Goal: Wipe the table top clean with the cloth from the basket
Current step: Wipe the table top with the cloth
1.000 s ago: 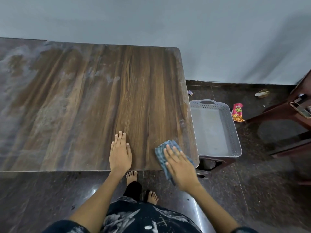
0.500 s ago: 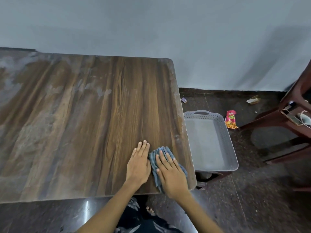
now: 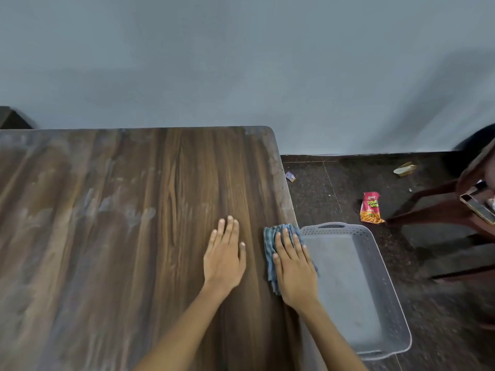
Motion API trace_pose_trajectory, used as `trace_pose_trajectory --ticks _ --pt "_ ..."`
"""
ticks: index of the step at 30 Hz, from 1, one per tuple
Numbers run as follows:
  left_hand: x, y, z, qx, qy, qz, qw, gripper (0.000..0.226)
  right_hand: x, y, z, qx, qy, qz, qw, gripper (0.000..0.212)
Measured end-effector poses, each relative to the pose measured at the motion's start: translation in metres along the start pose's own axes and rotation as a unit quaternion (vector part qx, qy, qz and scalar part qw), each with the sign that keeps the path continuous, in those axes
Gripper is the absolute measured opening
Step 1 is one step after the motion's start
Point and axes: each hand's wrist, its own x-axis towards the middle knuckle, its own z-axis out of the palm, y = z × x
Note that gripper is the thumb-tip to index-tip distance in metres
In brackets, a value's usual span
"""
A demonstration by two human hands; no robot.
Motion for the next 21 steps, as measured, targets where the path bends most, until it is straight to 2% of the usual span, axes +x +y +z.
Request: trace_pose_trajectory --ticks 6,15,21 --pt "0.092 -0.026 -0.010 -0.024 0.017 -0.091 0.995 0.057 0.120 -0.002 -0.009 -0.017 0.004 -0.007 1.000 0.050" --pt "0.097 -0.028 0.002 -0.018 0.055 -0.108 0.992 0.058 0.320 -0.019 -0.018 -0.029 0.024 -0.015 0.999 0.051" --pt "0.101 -0.030 0.003 -0.007 0.051 -0.112 0.992 0.060 0.370 -0.043 -0.014 -0.029 0.036 -0.044 0.998 0.051"
